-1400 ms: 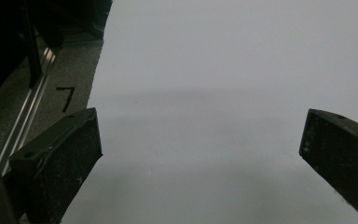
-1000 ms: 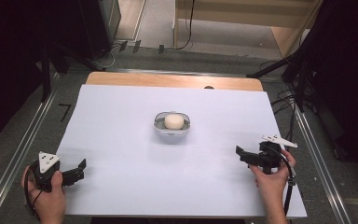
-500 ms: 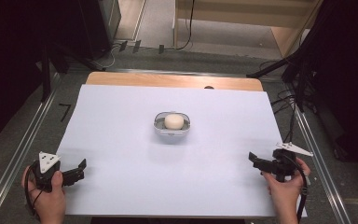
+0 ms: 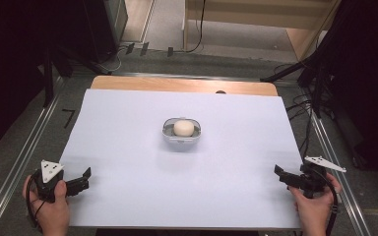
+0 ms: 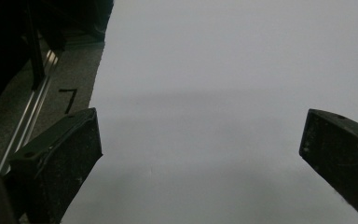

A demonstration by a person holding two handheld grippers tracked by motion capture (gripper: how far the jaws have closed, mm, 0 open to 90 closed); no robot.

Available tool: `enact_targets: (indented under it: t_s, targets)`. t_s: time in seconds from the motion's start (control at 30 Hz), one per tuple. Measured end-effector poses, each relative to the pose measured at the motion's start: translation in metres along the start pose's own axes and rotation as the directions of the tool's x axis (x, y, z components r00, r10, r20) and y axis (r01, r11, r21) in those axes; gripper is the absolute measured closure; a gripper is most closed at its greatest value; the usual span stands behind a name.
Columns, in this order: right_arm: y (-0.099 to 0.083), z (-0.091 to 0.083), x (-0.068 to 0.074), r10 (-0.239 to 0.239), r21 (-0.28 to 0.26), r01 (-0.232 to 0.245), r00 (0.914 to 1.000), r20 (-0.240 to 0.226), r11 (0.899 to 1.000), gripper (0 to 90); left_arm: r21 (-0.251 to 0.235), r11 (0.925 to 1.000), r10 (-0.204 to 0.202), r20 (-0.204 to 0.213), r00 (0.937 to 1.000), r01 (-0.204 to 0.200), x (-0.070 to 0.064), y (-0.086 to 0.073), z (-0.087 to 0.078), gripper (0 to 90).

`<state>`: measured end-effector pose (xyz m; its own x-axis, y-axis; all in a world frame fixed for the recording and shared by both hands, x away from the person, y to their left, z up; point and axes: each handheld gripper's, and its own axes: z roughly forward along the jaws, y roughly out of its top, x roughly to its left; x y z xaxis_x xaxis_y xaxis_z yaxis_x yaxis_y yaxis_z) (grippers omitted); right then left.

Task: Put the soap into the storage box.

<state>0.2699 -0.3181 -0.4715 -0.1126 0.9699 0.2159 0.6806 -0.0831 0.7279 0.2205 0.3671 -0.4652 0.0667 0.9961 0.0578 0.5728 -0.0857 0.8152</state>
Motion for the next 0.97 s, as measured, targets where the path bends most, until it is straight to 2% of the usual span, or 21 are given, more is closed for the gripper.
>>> enact_targets:
  t_s: [0.27, 0.37, 0.5, 0.63, 0.73, 0.77, 0.87, 0.97]
  targets:
    - [-0.007, -0.009, -0.017, 0.004, 0.002, -0.004, 0.9999, 0.013, 1.0, 0.0, -0.001, 1.0, 0.002, -0.001, 1.0, -0.002, 0.0, 0.0, 0.0, 0.0]
    - [-0.01, -0.014, -0.023, 0.023, 0.002, -0.023, 0.9995, 0.021, 1.0, 0.0, -0.002, 1.0, 0.003, -0.003, 1.0, -0.003, 0.0, 0.0, 0.0, 0.0]
    - [-0.016, -0.017, -0.032, 0.032, -0.003, -0.032, 0.9995, -0.003, 0.999, 0.0, -0.002, 1.0, 0.005, -0.005, 1.0, -0.005, -0.001, 0.0, 0.0, 0.0]
    - [-0.023, -0.021, -0.034, 0.005, -0.031, -0.005, 1.0, 0.008, 1.0, 0.0, -0.003, 1.0, 0.004, -0.004, 1.0, -0.004, 0.0, 0.0, -0.001, 0.0]
    - [-0.029, -0.023, -0.038, 0.011, -0.061, -0.011, 0.9999, 0.001, 0.998, 0.0, -0.003, 1.0, 0.004, -0.006, 1.0, -0.004, 0.0, 0.0, 0.0, 0.0]
    - [-0.031, -0.023, -0.038, 0.021, -0.061, -0.021, 0.9998, -0.004, 0.998, 0.0, -0.003, 1.0, 0.005, -0.007, 1.0, -0.005, -0.001, 0.0, 0.0, 0.0]
    - [-0.034, -0.021, -0.036, -0.004, -0.052, 0.004, 1.0, -0.004, 0.999, 0.0, -0.006, 1.0, 0.008, -0.006, 1.0, -0.008, -0.001, 0.0, 0.0, 0.0]
    - [-0.034, -0.02, -0.036, 0.001, -0.046, -0.002, 0.9999, -0.013, 0.999, 0.0, 0.001, 0.9999, 0.011, -0.011, 0.9999, -0.011, -0.001, 0.0, 0.0, 0.0]
